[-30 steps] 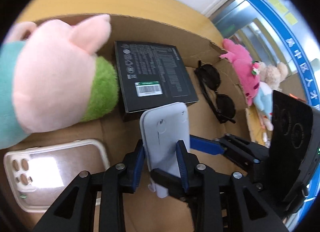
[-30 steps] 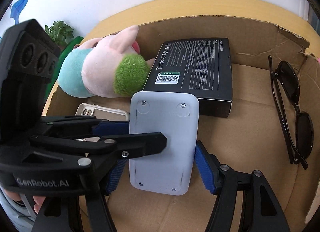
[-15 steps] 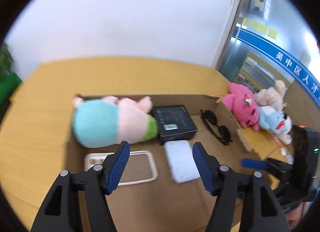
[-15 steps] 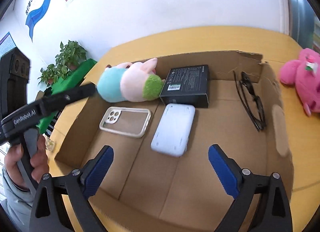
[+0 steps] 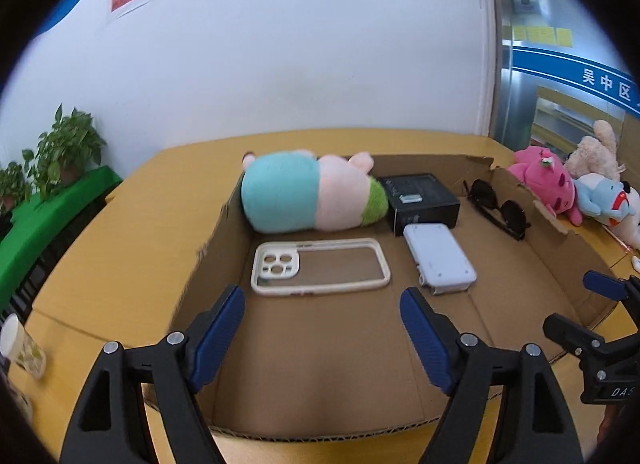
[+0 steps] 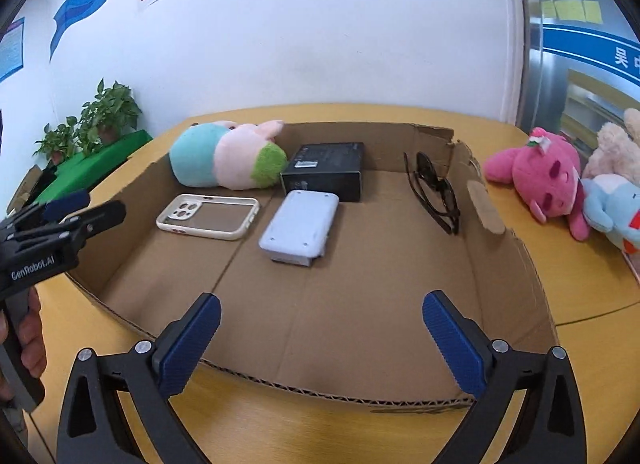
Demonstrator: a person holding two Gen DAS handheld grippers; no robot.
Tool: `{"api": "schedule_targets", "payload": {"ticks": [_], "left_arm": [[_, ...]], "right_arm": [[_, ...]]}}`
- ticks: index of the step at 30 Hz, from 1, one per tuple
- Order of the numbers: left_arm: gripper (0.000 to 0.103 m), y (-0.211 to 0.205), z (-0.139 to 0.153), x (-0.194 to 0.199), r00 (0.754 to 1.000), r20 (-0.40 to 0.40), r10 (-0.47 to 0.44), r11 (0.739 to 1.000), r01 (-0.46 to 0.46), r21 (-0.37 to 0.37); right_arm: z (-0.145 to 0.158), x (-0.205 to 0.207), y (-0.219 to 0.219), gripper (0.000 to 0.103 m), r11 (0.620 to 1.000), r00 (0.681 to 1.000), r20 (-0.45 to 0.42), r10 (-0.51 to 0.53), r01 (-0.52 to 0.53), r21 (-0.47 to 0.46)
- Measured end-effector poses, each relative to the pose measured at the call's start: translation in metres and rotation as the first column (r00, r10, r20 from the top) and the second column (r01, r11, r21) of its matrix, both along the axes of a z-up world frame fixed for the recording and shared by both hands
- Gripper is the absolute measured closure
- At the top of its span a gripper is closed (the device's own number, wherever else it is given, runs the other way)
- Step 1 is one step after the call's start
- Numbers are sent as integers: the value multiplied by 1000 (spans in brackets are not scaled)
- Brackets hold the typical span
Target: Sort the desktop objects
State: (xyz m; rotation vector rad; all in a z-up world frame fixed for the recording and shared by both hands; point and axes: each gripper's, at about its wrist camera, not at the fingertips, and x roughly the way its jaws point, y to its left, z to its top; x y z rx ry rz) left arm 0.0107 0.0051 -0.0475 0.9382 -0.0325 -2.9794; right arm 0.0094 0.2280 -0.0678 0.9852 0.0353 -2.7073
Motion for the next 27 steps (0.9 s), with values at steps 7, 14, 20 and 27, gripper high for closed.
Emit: {"api": "schedule_targets", "payload": {"ticks": [7, 14, 20, 27], "left_arm": [[23, 7, -34, 5, 998, -42, 55, 998, -55, -14], [17, 10, -35, 12, 992, -108, 65, 997, -68, -27], [17, 9, -35, 10, 992, -107, 62, 997, -65, -27], [16, 9, -35, 10, 992, -107, 62, 997, -65, -27]], "right_arm": [[-20, 4, 6, 0, 999, 995, -87, -46, 45, -16], [-25, 16, 4, 0, 998, 980, -189, -65, 62, -19], [-24, 15, 3, 0, 998, 980, -189, -65, 62, -20], [-24, 16, 3, 0, 998, 980, -189, -65, 63, -20]]}}
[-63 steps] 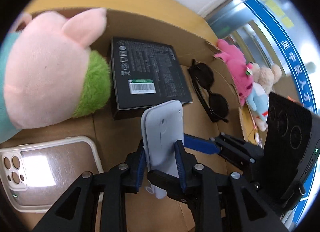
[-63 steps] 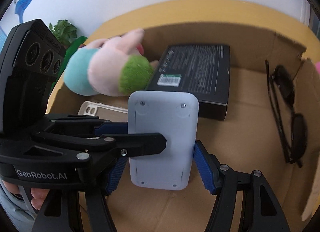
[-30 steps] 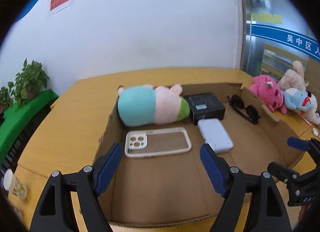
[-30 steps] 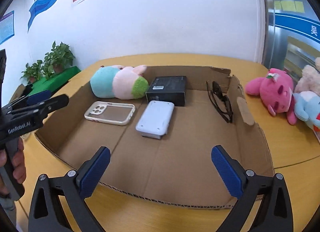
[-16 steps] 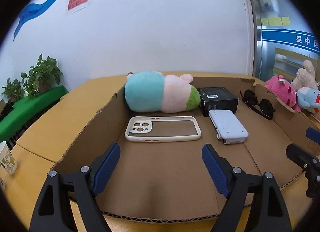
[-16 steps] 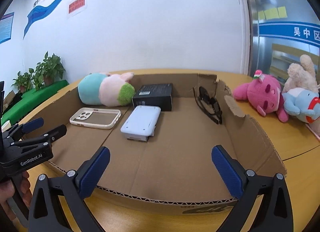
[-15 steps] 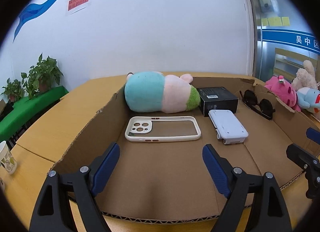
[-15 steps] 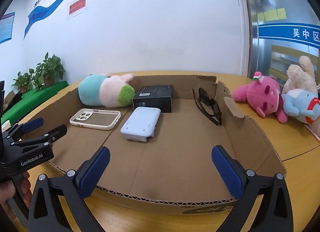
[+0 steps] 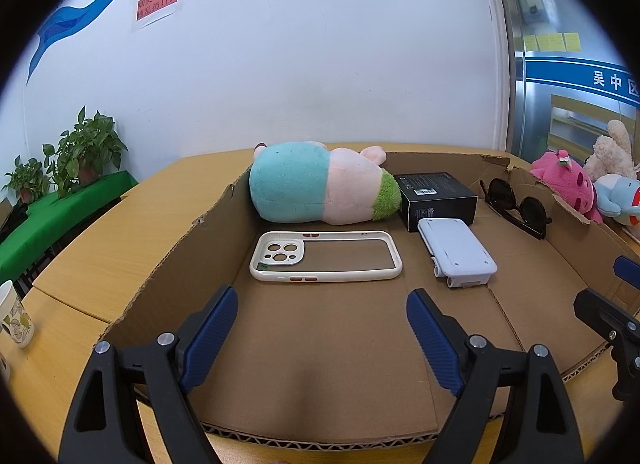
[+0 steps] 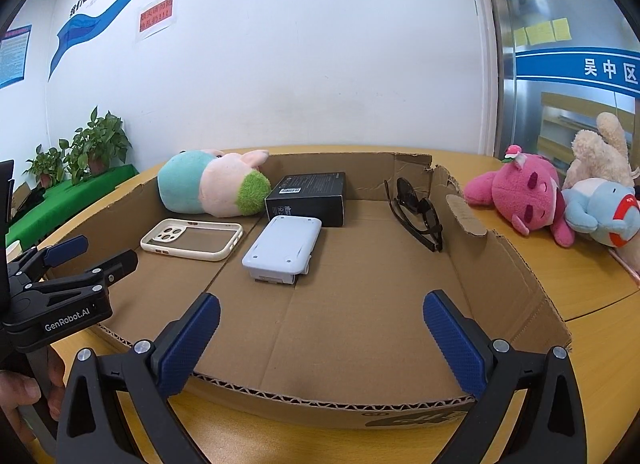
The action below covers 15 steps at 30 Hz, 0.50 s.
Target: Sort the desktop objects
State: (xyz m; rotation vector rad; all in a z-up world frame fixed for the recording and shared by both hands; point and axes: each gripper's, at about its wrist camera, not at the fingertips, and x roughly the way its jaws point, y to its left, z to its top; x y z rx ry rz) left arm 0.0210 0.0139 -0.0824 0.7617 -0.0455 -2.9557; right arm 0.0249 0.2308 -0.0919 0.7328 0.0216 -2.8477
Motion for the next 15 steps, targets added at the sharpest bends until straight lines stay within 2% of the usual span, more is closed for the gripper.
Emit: {"api": "schedule_targets", "payload": {"ticks": [15], "left_arm": [[16, -1, -2, 0, 1000, 9, 8, 1000, -8, 2]], "right_arm": [[0, 1, 0, 0, 1000, 1000, 2, -2, 2, 2]]}}
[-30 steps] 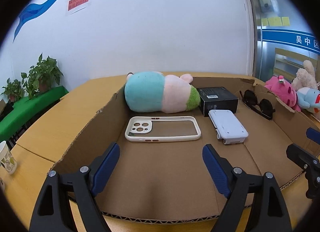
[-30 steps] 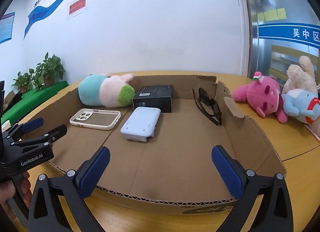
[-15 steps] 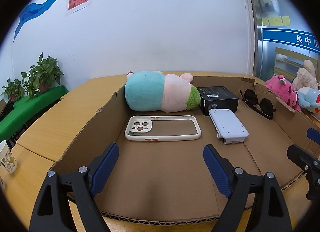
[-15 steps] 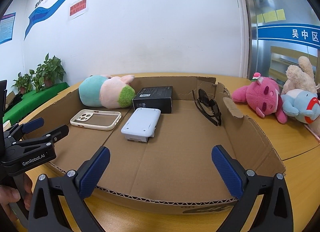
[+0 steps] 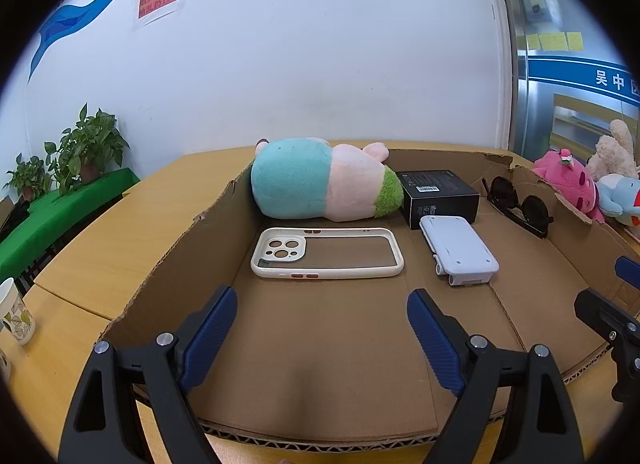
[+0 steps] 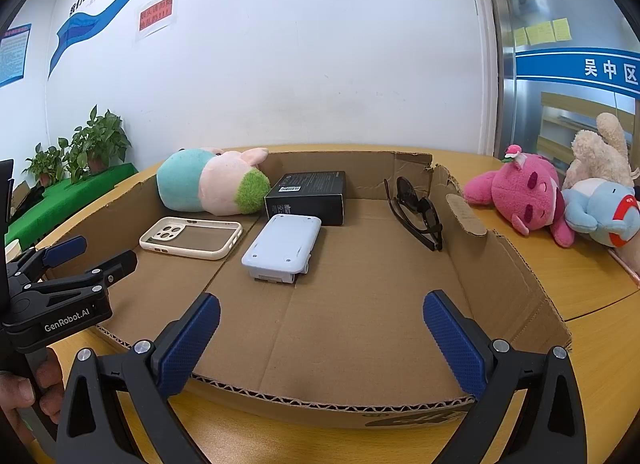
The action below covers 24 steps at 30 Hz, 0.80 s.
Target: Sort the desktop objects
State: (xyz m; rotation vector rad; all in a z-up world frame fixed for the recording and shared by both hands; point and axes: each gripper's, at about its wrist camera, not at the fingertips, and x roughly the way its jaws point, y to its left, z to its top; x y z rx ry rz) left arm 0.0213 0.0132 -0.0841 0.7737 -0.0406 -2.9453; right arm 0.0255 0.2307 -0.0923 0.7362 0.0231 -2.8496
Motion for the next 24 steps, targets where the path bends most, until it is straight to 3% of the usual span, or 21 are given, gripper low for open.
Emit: {"api": "schedule_targets", "payload": {"ticks": [24], "left_arm": [[15, 0, -3, -1, 1000, 7, 3, 1000, -3, -3]], "right_arm": [[-2, 1, 0, 0, 1000, 1000, 7, -9, 9, 0]]}}
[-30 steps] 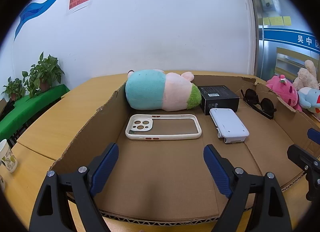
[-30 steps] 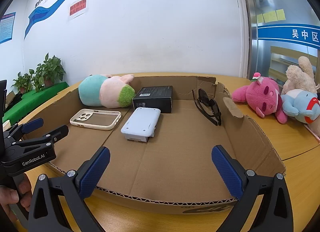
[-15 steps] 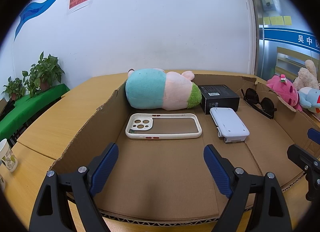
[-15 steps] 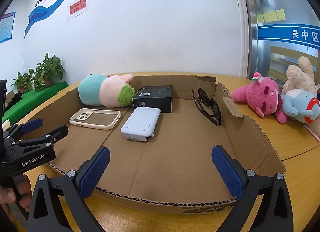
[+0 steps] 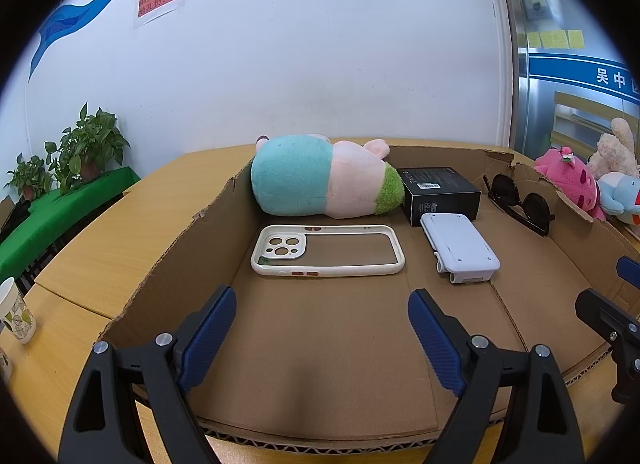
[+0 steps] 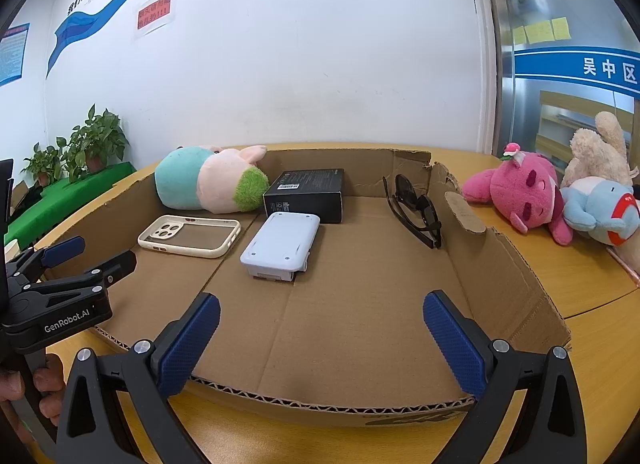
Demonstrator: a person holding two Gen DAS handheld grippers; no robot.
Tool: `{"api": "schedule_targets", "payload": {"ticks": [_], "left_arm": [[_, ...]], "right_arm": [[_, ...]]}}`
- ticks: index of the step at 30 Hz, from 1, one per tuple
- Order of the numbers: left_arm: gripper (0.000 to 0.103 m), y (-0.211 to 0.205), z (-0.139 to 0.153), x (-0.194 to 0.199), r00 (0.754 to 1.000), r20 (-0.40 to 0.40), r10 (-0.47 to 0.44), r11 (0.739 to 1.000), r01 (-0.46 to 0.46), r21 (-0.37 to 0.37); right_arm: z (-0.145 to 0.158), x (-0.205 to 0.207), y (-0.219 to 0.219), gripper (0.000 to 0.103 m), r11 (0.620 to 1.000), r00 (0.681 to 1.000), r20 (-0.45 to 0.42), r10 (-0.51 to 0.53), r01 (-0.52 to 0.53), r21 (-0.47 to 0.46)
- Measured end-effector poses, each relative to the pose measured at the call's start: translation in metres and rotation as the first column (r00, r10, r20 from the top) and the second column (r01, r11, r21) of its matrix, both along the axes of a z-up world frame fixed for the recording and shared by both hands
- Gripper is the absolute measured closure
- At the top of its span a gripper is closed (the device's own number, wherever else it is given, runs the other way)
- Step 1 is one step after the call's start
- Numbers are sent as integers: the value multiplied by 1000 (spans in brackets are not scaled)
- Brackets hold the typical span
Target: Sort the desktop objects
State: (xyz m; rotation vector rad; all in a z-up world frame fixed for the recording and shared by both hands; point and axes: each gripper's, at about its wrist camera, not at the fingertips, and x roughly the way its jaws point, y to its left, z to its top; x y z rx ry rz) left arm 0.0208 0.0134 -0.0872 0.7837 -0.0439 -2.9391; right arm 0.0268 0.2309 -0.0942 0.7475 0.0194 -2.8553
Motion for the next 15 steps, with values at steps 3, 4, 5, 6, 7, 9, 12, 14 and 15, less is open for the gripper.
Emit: {"api": "schedule_targets", "payload": {"ticks": [3, 4, 5, 6, 7, 9, 12, 14, 15], "left_arm": [[15, 0, 0, 0, 1000, 0, 0, 1000, 0, 0], [15, 0, 0, 0, 1000, 1, 0, 1000, 0, 0], [15, 0, 0, 0, 1000, 1, 0, 1000, 0, 0], [15, 0, 0, 0, 1000, 1, 0, 1000, 0, 0], [15, 0, 0, 0, 1000, 1, 0, 1000, 0, 0], [15, 0, 1, 0, 1000, -1, -2, 1000, 2, 1], [15, 0, 1, 0, 1000, -2, -2, 1000, 2, 0], [15, 1, 1, 0, 1000, 0, -1, 1000, 1, 0], [15, 1, 1, 0, 1000, 0, -1, 1000, 1, 1]], "right_arm": [[0, 0, 0, 0, 1000, 1000, 0, 0, 0, 0], [-1, 0, 1, 0, 1000, 1000, 0, 0, 0, 0], [0, 0, 0, 0, 1000, 1000, 1, 0, 0, 0], [0, 0, 0, 0, 1000, 1000, 1, 0, 0, 0], [0, 0, 0, 0, 1000, 1000, 0, 0, 0, 0], [0, 0, 0, 0, 1000, 1000, 0, 0, 0, 0], [0, 0, 0, 0, 1000, 1000, 0, 0, 0, 0], [0, 0, 1, 0, 1000, 1000, 0, 1, -1, 0], [0, 0, 1, 0, 1000, 1000, 1, 1, -1, 1]]}}
